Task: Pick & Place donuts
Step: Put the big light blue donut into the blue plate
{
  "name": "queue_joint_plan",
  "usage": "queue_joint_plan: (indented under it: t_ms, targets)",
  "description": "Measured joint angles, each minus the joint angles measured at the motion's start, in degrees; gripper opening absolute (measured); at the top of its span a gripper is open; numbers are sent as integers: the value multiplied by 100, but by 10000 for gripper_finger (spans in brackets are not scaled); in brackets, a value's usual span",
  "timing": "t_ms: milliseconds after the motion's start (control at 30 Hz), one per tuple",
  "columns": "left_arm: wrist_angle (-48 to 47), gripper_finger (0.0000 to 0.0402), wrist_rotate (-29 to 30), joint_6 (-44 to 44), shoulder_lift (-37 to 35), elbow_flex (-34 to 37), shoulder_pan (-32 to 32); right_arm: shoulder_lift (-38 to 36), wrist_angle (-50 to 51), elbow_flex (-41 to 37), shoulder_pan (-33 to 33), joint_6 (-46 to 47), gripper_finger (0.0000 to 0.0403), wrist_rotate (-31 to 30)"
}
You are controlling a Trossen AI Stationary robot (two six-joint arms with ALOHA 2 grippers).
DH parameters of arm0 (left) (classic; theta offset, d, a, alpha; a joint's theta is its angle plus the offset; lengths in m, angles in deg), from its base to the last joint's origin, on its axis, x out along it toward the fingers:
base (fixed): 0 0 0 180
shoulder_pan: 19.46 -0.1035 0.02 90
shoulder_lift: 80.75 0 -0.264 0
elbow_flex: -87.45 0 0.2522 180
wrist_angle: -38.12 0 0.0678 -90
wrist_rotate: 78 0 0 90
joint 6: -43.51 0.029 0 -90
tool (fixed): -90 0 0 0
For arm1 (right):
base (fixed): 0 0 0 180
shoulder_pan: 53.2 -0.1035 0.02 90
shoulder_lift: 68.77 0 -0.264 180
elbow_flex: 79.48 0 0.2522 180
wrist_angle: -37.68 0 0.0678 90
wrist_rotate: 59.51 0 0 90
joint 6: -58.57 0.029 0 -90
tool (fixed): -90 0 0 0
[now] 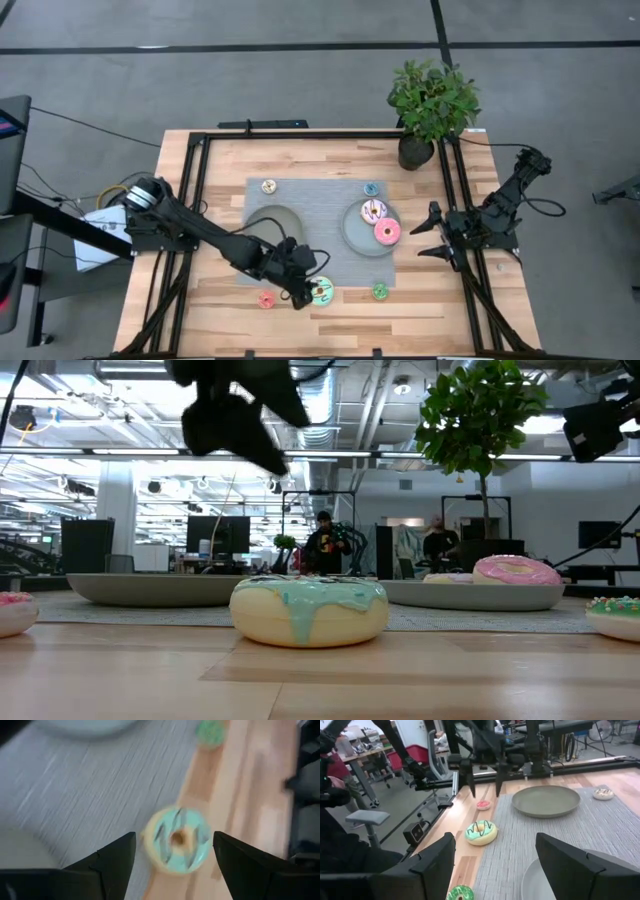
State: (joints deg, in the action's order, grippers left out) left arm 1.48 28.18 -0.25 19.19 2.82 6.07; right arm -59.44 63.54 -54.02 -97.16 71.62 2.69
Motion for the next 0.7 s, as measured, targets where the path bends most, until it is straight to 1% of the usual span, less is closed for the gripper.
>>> queue_joint_plan:
  t_ms: [133, 300, 400, 533, 633, 700]
  targets:
    - [-97, 259, -285, -133, 174, 4, -75, 3, -35, -1, -1, 1, 265, 84]
    - [-84, 259, -106, -193, 148, 6, -118, 4, -65, 0, -1, 3, 265, 86]
    - [60, 259, -212, -140, 179, -3, -124, 9, -58, 0, -1, 3, 265, 89]
    - [84, 259, -367, -149, 433, 3, -152, 8, -63, 0, -1, 3, 265, 88]
    - [141, 259, -581, -133, 733, -156, -193, 5, -58, 0, -1, 3, 265, 90]
    - [-37, 259, -707, -10, 950, -345, -221, 3, -60, 0, -1, 3, 265, 91]
